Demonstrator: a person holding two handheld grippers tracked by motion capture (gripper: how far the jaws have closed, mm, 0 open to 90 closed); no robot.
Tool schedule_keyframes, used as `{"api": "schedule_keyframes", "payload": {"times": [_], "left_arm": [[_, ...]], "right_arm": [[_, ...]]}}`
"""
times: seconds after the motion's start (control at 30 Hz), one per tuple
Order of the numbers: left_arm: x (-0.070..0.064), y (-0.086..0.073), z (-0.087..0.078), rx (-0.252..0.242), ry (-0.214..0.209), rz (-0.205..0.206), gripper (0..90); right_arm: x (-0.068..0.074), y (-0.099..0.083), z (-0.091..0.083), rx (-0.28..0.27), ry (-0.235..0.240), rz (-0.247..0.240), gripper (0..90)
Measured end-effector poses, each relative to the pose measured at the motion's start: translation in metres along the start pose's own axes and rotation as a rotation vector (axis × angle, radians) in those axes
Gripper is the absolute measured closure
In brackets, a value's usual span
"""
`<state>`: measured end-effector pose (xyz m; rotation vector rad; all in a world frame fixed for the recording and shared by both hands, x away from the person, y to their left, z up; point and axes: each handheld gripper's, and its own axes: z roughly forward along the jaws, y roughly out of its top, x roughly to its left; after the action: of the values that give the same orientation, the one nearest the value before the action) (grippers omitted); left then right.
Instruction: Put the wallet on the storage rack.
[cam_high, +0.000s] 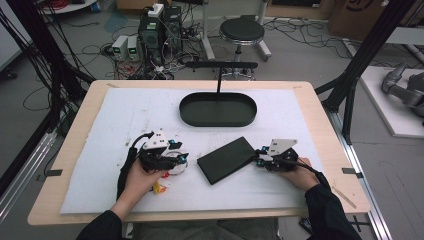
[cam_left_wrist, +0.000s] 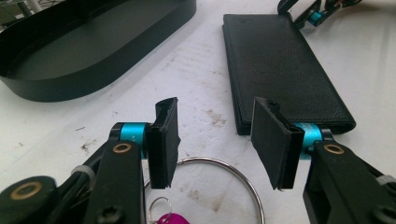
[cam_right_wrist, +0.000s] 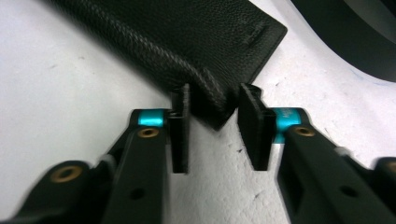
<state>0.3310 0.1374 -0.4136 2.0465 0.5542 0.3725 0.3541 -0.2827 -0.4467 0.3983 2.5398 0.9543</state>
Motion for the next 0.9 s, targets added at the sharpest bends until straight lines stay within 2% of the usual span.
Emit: {"api": "schedule_keyframes", "payload": {"times": [0.13, 0.23, 0.3, 0.33, 0.4, 0.5, 0.53, 0.57, 0.7, 0.77, 0.8, 0.83, 0.9], "left_arm": [[-0.002, 0.001, -0.001, -0.016, -0.015, 0.0, 51.4], [-0.002, 0.001, -0.002, -0.022, -0.027, 0.007, 51.4], [-0.003, 0.001, -0.002, -0.027, -0.036, 0.007, 50.7], [-0.003, 0.001, -0.001, -0.032, -0.047, 0.011, 50.7], [-0.004, 0.001, -0.001, -0.034, -0.057, 0.018, 50.6], [-0.006, 0.001, 0.0, -0.038, -0.069, 0.031, 50.3], [-0.007, 0.002, 0.0, -0.038, -0.074, 0.04, 50.3], [-0.01, 0.002, 0.002, -0.037, -0.082, 0.06, 50.1], [-0.016, 0.004, 0.005, -0.033, -0.091, 0.101, 49.4], [-0.019, 0.005, 0.006, -0.026, -0.092, 0.133, 48.0], [-0.019, 0.005, 0.006, -0.026, -0.092, 0.133, 47.7], [-0.022, 0.006, 0.009, -0.027, -0.091, 0.165, 47.3], [-0.024, 0.006, 0.01, -0.025, -0.093, 0.179, 46.7]], "right_arm": [[0.002, 0.002, -0.001, 0.004, 0.005, -0.001, 76.2], [0.002, 0.003, -0.003, -0.008, 0.04, 0.022, 78.1], [0.002, 0.004, -0.004, -0.015, 0.045, 0.033, 78.4], [0.0, 0.004, -0.006, -0.032, 0.072, 0.066, 78.9], [-0.003, 0.004, -0.009, -0.058, 0.098, 0.119, 79.2], [-0.009, 0.004, -0.013, -0.09, 0.124, 0.175, 79.4], [-0.009, 0.004, -0.013, -0.09, 0.124, 0.175, 79.4], [-0.011, 0.005, -0.015, -0.096, 0.136, 0.209, 79.5], [-0.016, 0.008, -0.018, -0.128, 0.152, 0.289, 79.7], [-0.017, 0.01, -0.018, -0.133, 0.163, 0.321, 79.9], [-0.018, 0.01, -0.018, -0.134, 0.163, 0.332, 79.9], [-0.018, 0.011, -0.018, -0.137, 0.165, 0.345, 79.9], [-0.019, 0.013, -0.019, -0.143, 0.173, 0.371, 79.9]]}}
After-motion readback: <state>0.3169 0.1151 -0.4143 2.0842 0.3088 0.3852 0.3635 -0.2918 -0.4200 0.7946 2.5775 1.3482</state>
